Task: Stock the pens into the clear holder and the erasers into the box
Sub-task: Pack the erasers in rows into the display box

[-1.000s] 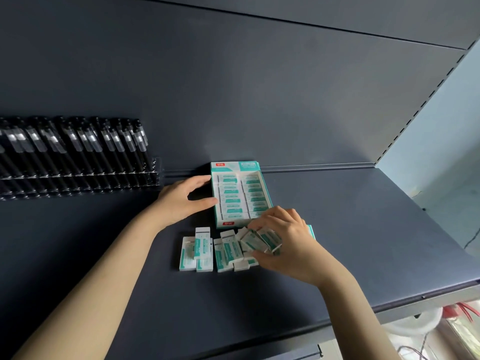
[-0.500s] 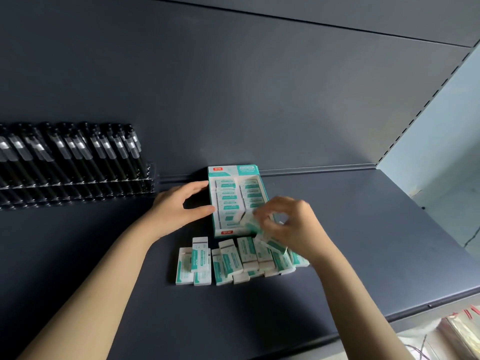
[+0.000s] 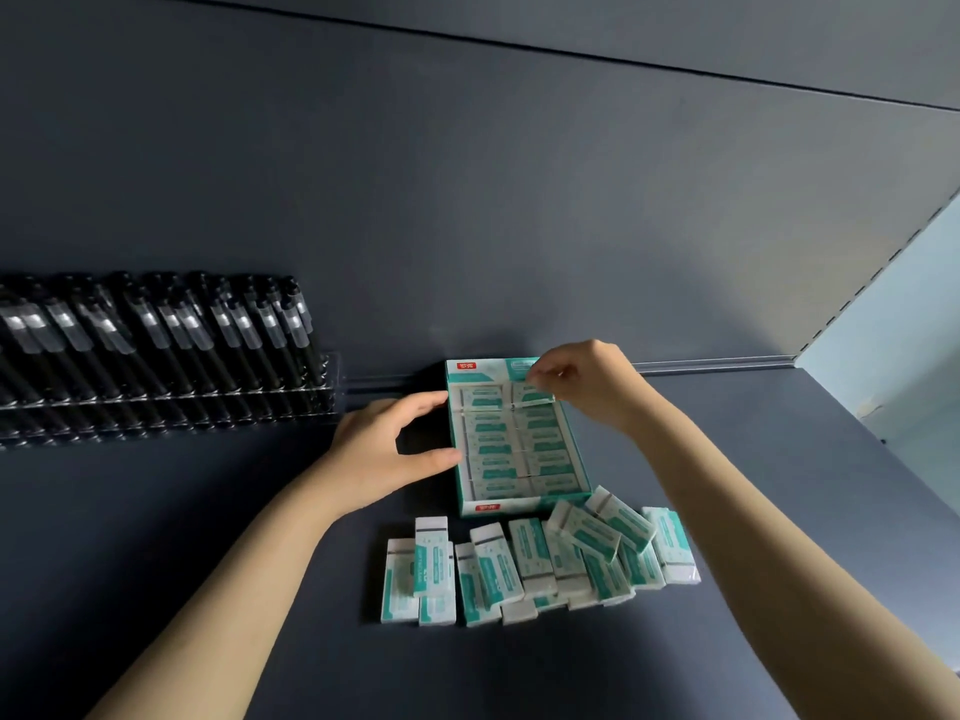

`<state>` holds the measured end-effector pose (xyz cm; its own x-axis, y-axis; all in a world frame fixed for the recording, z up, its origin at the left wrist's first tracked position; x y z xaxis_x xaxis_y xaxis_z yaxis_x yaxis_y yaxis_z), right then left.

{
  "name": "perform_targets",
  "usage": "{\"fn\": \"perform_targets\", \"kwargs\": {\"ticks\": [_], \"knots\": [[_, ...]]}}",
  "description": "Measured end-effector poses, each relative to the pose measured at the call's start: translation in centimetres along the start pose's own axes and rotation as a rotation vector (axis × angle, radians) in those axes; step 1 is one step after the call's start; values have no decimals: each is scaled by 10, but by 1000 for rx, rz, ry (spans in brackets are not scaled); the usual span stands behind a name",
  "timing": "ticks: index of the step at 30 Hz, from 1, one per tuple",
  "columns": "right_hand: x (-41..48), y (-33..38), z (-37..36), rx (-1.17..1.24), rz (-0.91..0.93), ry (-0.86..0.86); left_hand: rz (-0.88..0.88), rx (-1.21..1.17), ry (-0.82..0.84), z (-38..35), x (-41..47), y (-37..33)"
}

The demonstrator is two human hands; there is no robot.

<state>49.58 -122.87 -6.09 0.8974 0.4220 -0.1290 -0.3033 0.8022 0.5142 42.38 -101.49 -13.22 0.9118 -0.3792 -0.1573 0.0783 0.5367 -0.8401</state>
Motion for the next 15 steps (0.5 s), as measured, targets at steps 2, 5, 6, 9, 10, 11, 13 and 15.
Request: {"fn": "perform_targets", "kwargs": {"ticks": [2, 5, 6, 9, 10, 11, 13, 15], "knots": [[-1, 1, 0, -54, 25, 36, 3, 6, 1, 0, 0, 1], [-5, 5, -4, -194, 104, 72, 19, 15, -1, 0, 1, 1], [-7, 6, -4, -211, 126, 52, 21, 17, -3, 0, 1, 1], [-12, 1, -4, -189, 144, -36, 23, 8, -7, 0, 1, 1], [-14, -2, -4, -171, 150, -64, 25, 8, -6, 0, 1, 1], [-15, -5, -5, -155, 161, -88, 25, 11, -5, 0, 2, 2], [-17, -11, -6, -126, 170, -115, 24, 15, -2, 0, 2, 3], [-17, -14, -7, -113, 171, -129, 32, 14, 5, 0, 2, 4]]}}
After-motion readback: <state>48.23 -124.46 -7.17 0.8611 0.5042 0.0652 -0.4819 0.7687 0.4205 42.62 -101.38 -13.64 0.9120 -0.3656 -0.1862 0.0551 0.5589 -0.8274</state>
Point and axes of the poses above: each hand's wrist, its own x-axis towards the middle knuckle, its own z-axis out of the back of the hand, y = z × x, the point moved 8 cm from there along x, towards the middle knuckle, and after that the axes turned 14 degrees about y, right-handed, at the moved point
